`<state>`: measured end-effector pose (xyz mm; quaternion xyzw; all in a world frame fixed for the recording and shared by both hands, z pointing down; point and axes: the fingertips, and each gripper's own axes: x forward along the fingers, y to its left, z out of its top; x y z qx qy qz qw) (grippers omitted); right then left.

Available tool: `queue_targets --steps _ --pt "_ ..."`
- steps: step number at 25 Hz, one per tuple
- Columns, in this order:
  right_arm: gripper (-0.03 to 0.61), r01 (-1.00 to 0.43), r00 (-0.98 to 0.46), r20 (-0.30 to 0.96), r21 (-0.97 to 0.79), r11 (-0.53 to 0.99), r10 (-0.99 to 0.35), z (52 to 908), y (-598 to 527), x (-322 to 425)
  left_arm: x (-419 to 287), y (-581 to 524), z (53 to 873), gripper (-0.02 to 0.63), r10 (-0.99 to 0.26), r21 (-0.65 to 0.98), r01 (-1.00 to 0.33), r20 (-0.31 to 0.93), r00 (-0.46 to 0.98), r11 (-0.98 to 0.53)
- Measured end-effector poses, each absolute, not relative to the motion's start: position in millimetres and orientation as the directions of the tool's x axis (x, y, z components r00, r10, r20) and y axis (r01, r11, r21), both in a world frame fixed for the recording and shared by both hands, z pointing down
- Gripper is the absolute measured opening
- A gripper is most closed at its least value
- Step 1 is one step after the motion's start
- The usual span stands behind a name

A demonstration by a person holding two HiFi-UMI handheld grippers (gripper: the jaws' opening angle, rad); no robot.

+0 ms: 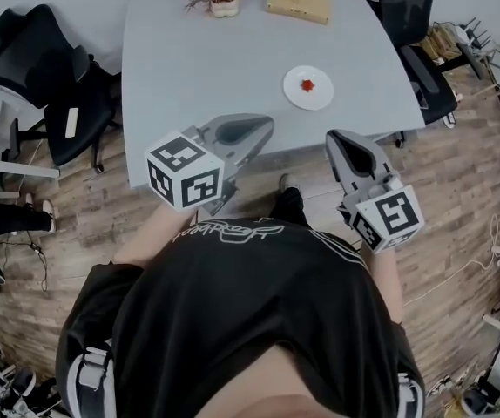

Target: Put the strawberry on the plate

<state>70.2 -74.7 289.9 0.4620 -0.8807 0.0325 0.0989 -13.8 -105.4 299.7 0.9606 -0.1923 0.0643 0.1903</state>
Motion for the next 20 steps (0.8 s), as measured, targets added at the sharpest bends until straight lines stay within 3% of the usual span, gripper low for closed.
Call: queue_targets --steps 20 --pt "0.008 -0.812 -0.574 0.227 -0.03 0.584 -0.787 309.1 -42.4 61.1 -8.1 -68.7 304.8 0.006 -0.296 0.333 -0.355 0.215 0.931 -0.874"
